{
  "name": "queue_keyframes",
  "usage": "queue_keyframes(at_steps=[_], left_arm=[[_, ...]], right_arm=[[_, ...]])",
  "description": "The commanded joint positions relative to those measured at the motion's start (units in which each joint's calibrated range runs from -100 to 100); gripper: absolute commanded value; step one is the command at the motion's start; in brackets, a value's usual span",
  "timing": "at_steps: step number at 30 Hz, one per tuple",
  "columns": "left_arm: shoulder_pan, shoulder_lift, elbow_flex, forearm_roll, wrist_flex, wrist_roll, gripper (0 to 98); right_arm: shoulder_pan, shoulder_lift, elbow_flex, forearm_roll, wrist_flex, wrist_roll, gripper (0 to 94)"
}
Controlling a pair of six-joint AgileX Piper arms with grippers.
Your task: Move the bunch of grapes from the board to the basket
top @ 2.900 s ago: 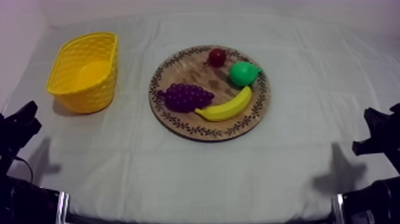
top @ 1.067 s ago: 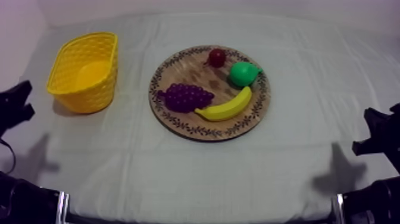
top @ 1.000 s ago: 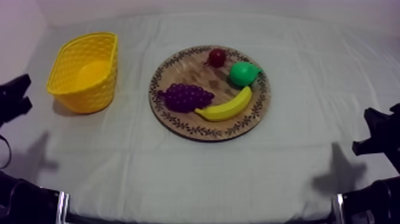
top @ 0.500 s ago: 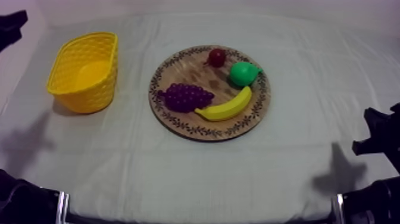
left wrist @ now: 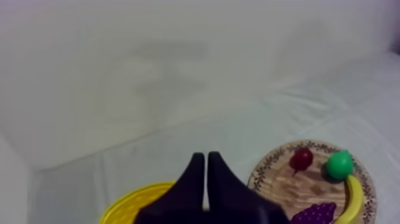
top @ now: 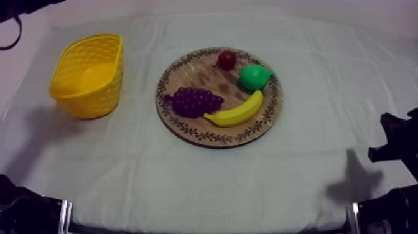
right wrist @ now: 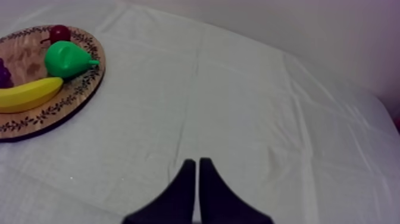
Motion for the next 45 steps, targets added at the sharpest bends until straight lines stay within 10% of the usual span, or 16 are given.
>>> queue_keyframes(at_steps=[1, 13, 45], left_arm=[[1.66, 5.36, -5.97, -0.19, 3.49, -0.68, 0.0], [9.42, 18.26, -28.35, -5.53, 24.45, 0.48, 0.0], [10.62, 35.94, -24.74, 0.32, 26.74, -5.67, 0.0]], right_arm=[[0.03, 0.02, -0.01, -0.01, 0.02, 0.0, 0.3], [0.03, 0.02, -0.01, -0.01, 0.02, 0.02, 0.3], [0.03, 0.02, -0.01, -0.01, 0.02, 0.0, 0.3]])
